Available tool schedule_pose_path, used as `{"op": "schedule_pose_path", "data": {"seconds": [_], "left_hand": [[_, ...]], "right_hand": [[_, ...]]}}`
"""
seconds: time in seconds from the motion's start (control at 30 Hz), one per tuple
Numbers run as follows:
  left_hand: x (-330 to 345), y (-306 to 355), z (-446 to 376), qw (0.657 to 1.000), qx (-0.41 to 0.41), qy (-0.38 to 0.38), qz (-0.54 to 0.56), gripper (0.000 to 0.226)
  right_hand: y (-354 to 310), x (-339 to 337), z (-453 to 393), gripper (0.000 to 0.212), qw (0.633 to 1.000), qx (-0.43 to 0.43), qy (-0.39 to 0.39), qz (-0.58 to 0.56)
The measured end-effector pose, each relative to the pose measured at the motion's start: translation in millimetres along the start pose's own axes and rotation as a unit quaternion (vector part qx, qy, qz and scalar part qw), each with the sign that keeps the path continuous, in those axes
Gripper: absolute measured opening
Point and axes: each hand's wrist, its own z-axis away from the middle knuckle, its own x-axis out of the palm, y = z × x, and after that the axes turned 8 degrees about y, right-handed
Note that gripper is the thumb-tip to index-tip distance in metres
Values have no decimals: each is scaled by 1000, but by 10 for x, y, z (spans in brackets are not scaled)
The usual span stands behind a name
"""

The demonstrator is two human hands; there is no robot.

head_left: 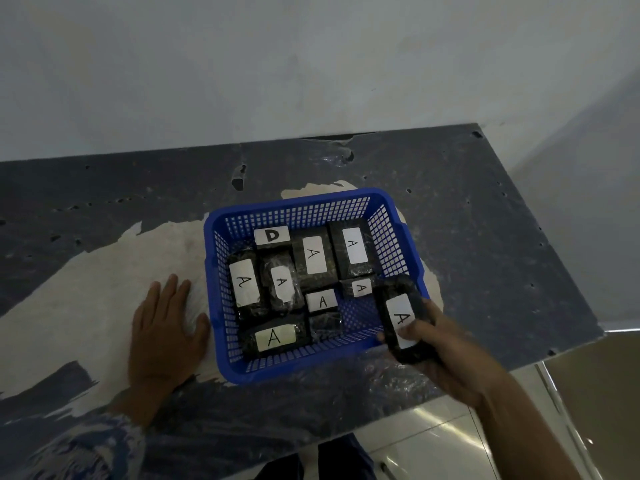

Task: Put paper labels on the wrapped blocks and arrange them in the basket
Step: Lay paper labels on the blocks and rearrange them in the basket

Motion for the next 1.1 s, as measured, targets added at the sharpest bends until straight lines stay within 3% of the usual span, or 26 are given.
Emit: {"op": "schedule_pose_path", "data": {"seconds": [0.1,0.2,0.3,0.47,0.67,0.83,0.97,1.1], "left_hand": [[23,-25,-1,1000,2,-3,-4,78],[58,-59,-1,1000,4,-3,-8,78],[78,-87,-5,1000,7,-1,-10,76],[88,-87,-2,1000,1,1,0,76],[76,-82,-2,1000,0,1,9,77],[91,-94,-4,1000,-2,6,11,78],[116,-115,-8,1000,1,5,7,76],[125,-123,-5,1000,2,9,3,74]], "right_hand": [[-281,-36,-61,37,958,-77,14,275],[-463,-71,-183,27,905,-138,22,402],[-506,-60,-351,30,881,-166,22,442],[-397,11,-666,9,807,-196,23,557],[-270,85,-859,9,786,-160,50,596],[-165,131,-941,21,705,-168,89,683],[-87,223,-858,16,650,-235,142,709],[-67,217,-770,17,612,-285,146,723]]}}
